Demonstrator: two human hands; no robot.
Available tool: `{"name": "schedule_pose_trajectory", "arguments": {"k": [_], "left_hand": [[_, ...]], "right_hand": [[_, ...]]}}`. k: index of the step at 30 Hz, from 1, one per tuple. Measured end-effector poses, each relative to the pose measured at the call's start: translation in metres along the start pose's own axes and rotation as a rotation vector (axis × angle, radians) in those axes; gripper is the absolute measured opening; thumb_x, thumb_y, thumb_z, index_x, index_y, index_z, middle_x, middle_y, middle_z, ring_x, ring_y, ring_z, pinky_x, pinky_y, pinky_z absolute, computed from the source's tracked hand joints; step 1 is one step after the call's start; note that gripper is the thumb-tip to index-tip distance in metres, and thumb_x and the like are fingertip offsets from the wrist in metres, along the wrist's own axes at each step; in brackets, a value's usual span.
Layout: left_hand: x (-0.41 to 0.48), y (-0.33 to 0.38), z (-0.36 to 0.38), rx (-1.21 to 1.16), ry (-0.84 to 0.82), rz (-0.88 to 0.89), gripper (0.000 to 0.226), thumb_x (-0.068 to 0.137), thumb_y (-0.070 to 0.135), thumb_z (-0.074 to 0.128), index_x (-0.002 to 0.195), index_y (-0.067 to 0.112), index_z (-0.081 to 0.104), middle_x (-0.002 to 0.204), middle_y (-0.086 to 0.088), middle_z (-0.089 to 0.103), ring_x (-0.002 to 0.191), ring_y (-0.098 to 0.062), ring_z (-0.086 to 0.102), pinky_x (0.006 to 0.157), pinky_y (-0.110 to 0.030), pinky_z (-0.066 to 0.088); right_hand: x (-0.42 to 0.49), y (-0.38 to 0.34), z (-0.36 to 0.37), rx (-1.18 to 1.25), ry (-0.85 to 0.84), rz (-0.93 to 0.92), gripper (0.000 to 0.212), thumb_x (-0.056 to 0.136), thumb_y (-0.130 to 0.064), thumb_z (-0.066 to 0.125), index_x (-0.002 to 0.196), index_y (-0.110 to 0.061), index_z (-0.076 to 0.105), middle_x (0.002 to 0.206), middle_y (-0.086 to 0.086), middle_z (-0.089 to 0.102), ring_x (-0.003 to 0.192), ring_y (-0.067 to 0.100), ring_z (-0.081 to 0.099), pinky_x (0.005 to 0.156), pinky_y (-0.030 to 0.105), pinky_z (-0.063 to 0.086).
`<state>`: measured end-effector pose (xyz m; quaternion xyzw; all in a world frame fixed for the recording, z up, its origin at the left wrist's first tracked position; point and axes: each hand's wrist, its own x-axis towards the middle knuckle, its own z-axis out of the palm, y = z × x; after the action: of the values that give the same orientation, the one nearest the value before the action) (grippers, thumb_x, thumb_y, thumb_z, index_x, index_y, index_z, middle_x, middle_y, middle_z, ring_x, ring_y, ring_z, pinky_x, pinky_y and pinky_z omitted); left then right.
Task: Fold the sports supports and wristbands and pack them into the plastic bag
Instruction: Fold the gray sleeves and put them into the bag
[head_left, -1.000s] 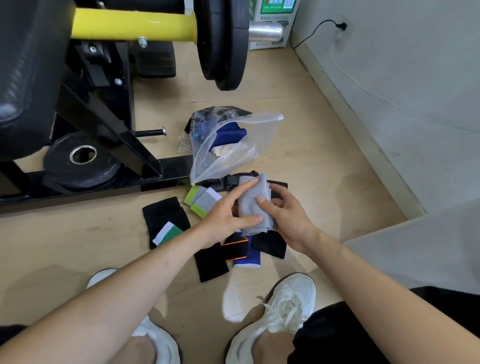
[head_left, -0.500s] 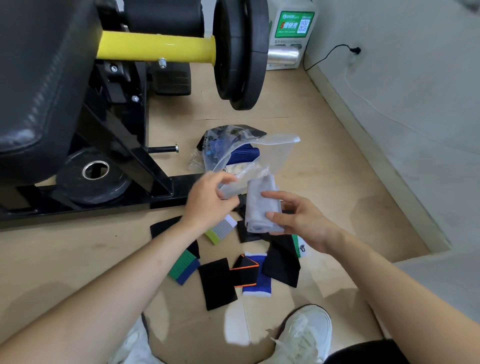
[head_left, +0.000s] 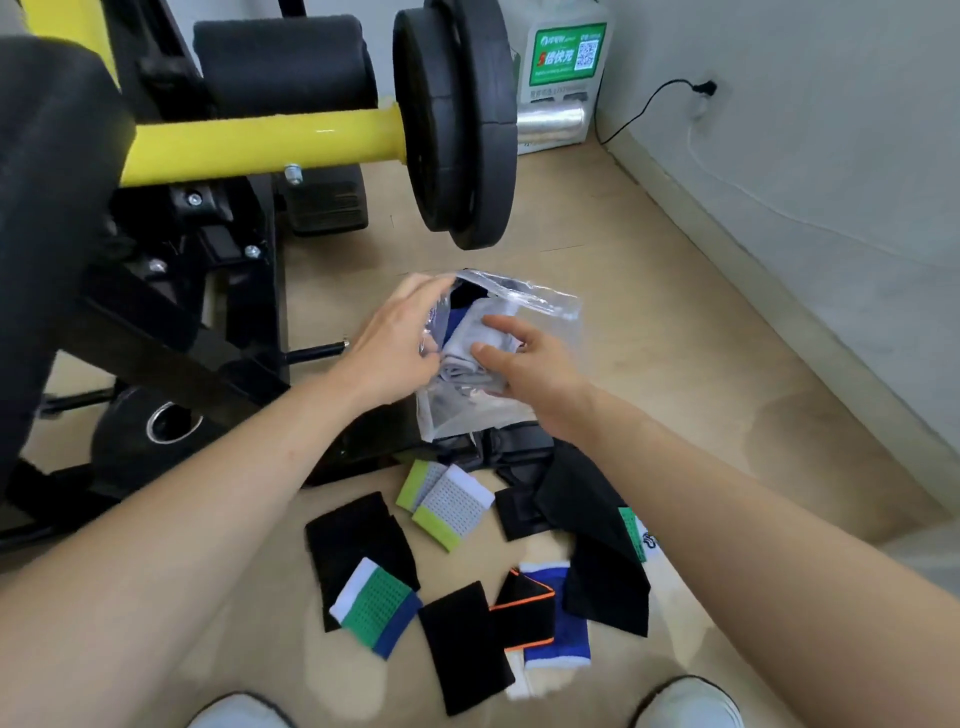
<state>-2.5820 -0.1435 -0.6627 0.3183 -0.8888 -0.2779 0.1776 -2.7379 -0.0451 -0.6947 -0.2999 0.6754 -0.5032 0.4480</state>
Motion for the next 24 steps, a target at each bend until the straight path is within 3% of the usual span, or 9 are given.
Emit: {"name": "schedule_pose_trajectory", "arguments": {"k": [3, 5, 8, 11, 13, 15, 18, 21, 24], "left_hand": [[0.004, -0.008, -0.007, -0.051, -0.065, 0.063, 0.086, 0.079, -0.005, 0.065, 0.153, 0.025, 0.035, 0.14, 0.01, 0.037, 0.083, -0.009, 0.063, 0.078, -0.032, 0.054], [0.008, -0.012, -0.01, -0.085, -0.078, 0.062, 0.09, 0.079, -0.006, 0.067, 0.155, 0.027, 0.032, 0.139, 0.013, 0.035, 0.079, -0.008, 0.064, 0.073, -0.024, 0.054], [0.015, -0.014, -0.017, -0.11, -0.032, 0.014, 0.095, 0.078, -0.009, 0.067, 0.157, 0.028, 0.028, 0.141, 0.011, 0.033, 0.083, -0.008, 0.063, 0.075, -0.02, 0.052], [0.022, -0.012, -0.022, -0.091, -0.036, 0.011, 0.101, 0.077, -0.009, 0.069, 0.157, 0.035, 0.026, 0.136, 0.012, 0.03, 0.08, -0.012, 0.063, 0.079, -0.022, 0.054], [0.024, -0.008, -0.021, -0.053, -0.069, 0.015, 0.105, 0.077, -0.006, 0.072, 0.158, 0.04, 0.023, 0.132, 0.008, 0.031, 0.079, -0.012, 0.063, 0.079, -0.019, 0.054], [0.027, -0.005, -0.021, -0.026, -0.075, 0.001, 0.109, 0.077, -0.005, 0.072, 0.157, 0.046, 0.018, 0.127, 0.006, 0.033, 0.078, -0.011, 0.064, 0.081, -0.02, 0.052], [0.031, -0.007, -0.026, -0.011, -0.067, -0.041, 0.111, 0.077, -0.005, 0.069, 0.155, 0.053, 0.015, 0.119, 0.007, 0.035, 0.076, -0.01, 0.064, 0.078, -0.016, 0.048], [0.036, -0.008, -0.034, 0.001, -0.062, -0.05, 0.113, 0.076, -0.005, 0.071, 0.155, 0.053, 0.015, 0.116, 0.007, 0.035, 0.076, -0.013, 0.064, 0.079, -0.02, 0.051], [0.043, -0.005, -0.039, 0.009, -0.044, -0.057, 0.114, 0.074, -0.005, 0.073, 0.155, 0.052, 0.016, 0.115, 0.003, 0.036, 0.083, -0.02, 0.063, 0.081, -0.031, 0.055]], "right_hand": [[0.029, 0.0, 0.02, 0.01, 0.11, -0.04, 0.057, 0.087, -0.026, 0.074, 0.14, -0.027, 0.054, 0.141, 0.003, 0.05, 0.127, 0.024, 0.054, 0.103, 0.045, 0.05], [0.042, 0.005, 0.026, -0.079, 0.125, -0.057, 0.064, 0.089, -0.023, 0.071, 0.147, -0.022, 0.044, 0.148, 0.003, 0.046, 0.134, 0.022, 0.047, 0.11, 0.041, 0.043], [0.049, 0.022, 0.016, -0.446, 0.048, 0.008, 0.068, 0.089, -0.019, 0.069, 0.15, -0.018, 0.04, 0.141, 0.011, 0.054, 0.124, 0.026, 0.056, 0.103, 0.036, 0.047], [0.044, 0.036, -0.003, -0.689, -0.016, 0.117, 0.057, 0.088, -0.024, 0.07, 0.142, -0.018, 0.051, 0.132, 0.009, 0.059, 0.123, 0.027, 0.056, 0.101, 0.032, 0.043], [0.04, 0.037, -0.01, -0.686, -0.013, 0.12, 0.048, 0.088, -0.026, 0.07, 0.134, -0.017, 0.057, 0.128, 0.005, 0.058, 0.124, 0.027, 0.054, 0.102, 0.032, 0.044], [0.04, 0.033, -0.01, -0.67, 0.005, 0.077, 0.052, 0.088, -0.028, 0.071, 0.138, -0.023, 0.055, 0.132, 0.006, 0.056, 0.119, 0.026, 0.057, 0.093, 0.029, 0.046], [0.054, 0.028, 0.001, -0.398, 0.066, -0.033, 0.065, 0.086, -0.031, 0.076, 0.145, -0.029, 0.048, 0.14, 0.003, 0.052, 0.117, 0.019, 0.055, 0.086, 0.024, 0.043], [0.082, 0.028, 0.02, -0.286, 0.131, -0.112, 0.074, 0.086, -0.033, 0.075, 0.15, -0.03, 0.039, 0.147, 0.0, 0.05, 0.123, 0.016, 0.052, 0.104, 0.031, 0.045], [0.113, 0.032, 0.033, -0.481, 0.102, -0.07, 0.083, 0.09, -0.044, 0.066, 0.156, -0.037, 0.016, 0.152, 0.004, 0.043, 0.137, 0.028, 0.039, 0.113, 0.047, 0.036]]}}
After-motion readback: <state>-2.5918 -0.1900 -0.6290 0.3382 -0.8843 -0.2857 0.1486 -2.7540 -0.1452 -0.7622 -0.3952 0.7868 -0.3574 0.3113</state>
